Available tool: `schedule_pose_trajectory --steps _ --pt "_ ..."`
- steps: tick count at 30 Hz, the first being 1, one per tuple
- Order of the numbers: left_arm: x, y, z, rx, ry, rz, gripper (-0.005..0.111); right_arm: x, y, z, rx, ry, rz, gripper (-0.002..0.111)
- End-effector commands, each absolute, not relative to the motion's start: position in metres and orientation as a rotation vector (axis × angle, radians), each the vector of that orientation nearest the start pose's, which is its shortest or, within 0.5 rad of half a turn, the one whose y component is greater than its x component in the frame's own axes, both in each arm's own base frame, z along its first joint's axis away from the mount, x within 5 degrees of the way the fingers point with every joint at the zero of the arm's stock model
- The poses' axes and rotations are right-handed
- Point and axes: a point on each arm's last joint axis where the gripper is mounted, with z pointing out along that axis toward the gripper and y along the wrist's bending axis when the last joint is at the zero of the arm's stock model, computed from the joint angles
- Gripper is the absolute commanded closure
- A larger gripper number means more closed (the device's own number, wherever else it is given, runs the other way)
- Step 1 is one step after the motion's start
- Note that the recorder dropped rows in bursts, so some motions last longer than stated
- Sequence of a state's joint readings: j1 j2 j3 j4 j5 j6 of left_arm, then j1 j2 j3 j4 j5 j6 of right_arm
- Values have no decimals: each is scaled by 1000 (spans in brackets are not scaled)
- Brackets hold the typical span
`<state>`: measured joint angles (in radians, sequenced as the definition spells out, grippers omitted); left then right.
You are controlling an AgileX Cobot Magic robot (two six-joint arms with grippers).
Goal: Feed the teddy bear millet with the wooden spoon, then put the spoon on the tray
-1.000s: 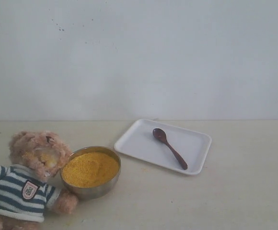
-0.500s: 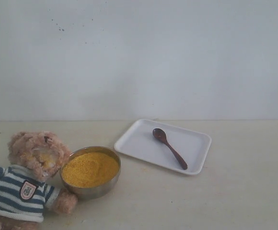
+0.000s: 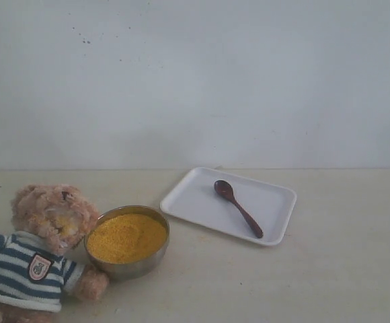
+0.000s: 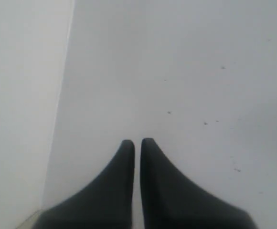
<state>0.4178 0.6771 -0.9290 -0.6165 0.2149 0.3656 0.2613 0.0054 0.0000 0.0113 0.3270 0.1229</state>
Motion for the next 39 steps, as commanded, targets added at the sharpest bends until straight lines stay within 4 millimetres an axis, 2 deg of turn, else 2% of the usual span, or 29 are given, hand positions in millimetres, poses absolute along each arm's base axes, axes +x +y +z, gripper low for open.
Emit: schedule_pose_trajectory --steps 1,6,11,18,21,22,25,29,33,36,39 --pt "76 12 456 -243 1330 -5 103 52 14 184 -112 1811 287 108" --pt "36 -13 451 -113 1347 -117 103 52 14 184 -112 1811 287 108" --pt "0 -27 440 56 1377 -123 103 52 14 184 -112 1811 287 108" --pt "-26 -31 426 163 1369 -254 103 52 14 184 -112 1811 287 108" --pt "-20 -28 398 225 1401 -399 103 52 14 184 -112 1811 287 108" --pt "-18 -27 392 242 1410 -383 103 52 14 184 -112 1811 287 108" --pt "-8 -20 376 379 1422 -137 103 52 14 184 -112 1811 287 108" --pt "28 -20 352 415 1487 -29 103 52 14 184 -112 1811 287 108" --pt "59 -26 310 427 1640 -104 103 52 15 184 -101 1819 302 108" --pt "65 -21 288 380 1626 -51 103 52 15 184 -101 1819 302 108" --pt "61 -15 267 359 1589 33 103 52 15 184 -101 1819 302 108"
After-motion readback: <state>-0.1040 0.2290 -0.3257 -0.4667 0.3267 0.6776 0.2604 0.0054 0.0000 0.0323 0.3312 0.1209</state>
